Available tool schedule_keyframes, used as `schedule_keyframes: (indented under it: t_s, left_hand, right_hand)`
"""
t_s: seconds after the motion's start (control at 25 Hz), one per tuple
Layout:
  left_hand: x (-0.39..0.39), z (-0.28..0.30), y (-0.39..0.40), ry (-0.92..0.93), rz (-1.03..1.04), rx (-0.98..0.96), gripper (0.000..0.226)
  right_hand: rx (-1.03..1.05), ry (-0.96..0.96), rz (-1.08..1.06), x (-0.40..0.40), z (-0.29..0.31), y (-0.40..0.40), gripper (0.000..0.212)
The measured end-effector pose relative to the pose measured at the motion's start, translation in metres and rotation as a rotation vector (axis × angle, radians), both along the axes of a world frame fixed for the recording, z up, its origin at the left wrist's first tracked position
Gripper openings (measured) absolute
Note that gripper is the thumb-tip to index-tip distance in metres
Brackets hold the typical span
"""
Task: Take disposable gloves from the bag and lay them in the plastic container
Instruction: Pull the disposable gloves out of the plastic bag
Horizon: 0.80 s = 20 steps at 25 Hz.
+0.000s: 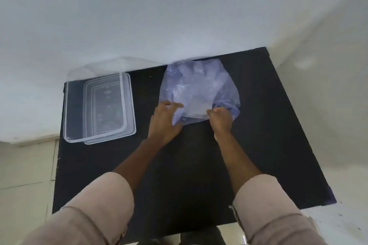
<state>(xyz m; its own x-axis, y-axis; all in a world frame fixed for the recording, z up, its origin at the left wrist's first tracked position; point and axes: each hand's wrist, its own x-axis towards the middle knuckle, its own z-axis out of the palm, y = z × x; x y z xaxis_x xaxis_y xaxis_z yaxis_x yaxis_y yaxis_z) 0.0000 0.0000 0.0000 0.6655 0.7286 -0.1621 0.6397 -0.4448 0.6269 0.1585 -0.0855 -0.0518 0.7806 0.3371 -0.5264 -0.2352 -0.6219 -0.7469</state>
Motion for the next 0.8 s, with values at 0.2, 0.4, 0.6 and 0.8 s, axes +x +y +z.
schedule_keyframes:
  t_s: [0.2, 0.4, 0.6, 0.8]
  left_hand:
    - [0.031, -0.019, -0.004, 0.369, -0.235, 0.203, 0.054]
    - [0.046, -0.025, 0.014, 0.325, -0.144, 0.140, 0.068]
    - [0.054, -0.016, 0.024, 0.123, -0.041, 0.096, 0.066]
    - [0.063, -0.012, 0.027, 0.035, 0.009, 0.066, 0.058]
  right_hand:
    - [-0.353, -0.153, 0.213, 0.019, 0.009, 0.018, 0.038]
    - [-0.133, 0.038, 0.098, 0.026, 0.004, 0.036, 0.017]
    - [0.437, 0.587, -0.469, 0.020, 0.018, 0.053, 0.015]
    - [0.503, 0.633, -0.535, 0.019, 0.015, 0.060, 0.020]
